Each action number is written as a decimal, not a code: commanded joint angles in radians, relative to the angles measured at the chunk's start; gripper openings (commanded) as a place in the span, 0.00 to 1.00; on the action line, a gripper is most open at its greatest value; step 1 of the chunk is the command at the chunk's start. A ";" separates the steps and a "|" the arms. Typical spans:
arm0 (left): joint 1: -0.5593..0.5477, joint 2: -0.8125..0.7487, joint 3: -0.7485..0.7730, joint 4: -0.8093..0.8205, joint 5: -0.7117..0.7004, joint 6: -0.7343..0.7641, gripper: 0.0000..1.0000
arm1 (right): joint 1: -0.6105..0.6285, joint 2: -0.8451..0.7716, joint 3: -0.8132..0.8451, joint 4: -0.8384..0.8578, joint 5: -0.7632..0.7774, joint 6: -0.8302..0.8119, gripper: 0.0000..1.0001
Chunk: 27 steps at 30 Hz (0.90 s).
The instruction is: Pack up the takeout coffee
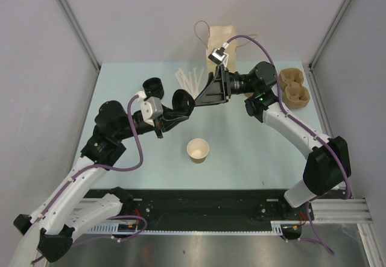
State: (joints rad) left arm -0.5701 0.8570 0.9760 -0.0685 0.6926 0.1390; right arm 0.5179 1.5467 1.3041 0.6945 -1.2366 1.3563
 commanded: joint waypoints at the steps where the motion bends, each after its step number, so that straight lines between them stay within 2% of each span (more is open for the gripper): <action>1: -0.011 -0.003 0.001 0.044 0.022 -0.009 0.00 | 0.005 0.009 0.040 0.079 0.012 0.046 0.61; 12: -0.030 0.002 0.001 0.024 0.013 0.030 0.00 | 0.025 0.032 0.040 0.097 0.014 0.082 0.54; 15: -0.031 0.004 0.000 0.021 0.008 0.037 0.00 | 0.031 0.035 0.041 0.129 0.014 0.109 0.48; 19: -0.031 -0.001 -0.011 0.013 -0.002 0.048 0.00 | 0.031 0.030 0.041 0.149 0.015 0.124 0.35; 23: -0.031 -0.001 -0.019 0.009 -0.011 0.048 0.00 | 0.030 0.030 0.041 0.158 0.012 0.130 0.15; 25: -0.031 0.001 -0.020 0.006 -0.022 0.047 0.00 | 0.030 0.029 0.040 0.160 0.012 0.130 0.09; 26: -0.031 -0.001 -0.020 0.003 -0.028 0.047 0.01 | 0.030 0.029 0.041 0.163 0.012 0.132 0.02; 27: -0.031 -0.003 -0.020 -0.002 -0.034 0.048 0.05 | 0.025 0.027 0.041 0.165 0.012 0.130 0.00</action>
State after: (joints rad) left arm -0.6003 0.8581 0.9703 -0.0547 0.6884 0.1669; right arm 0.5396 1.5875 1.3041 0.7914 -1.2274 1.4658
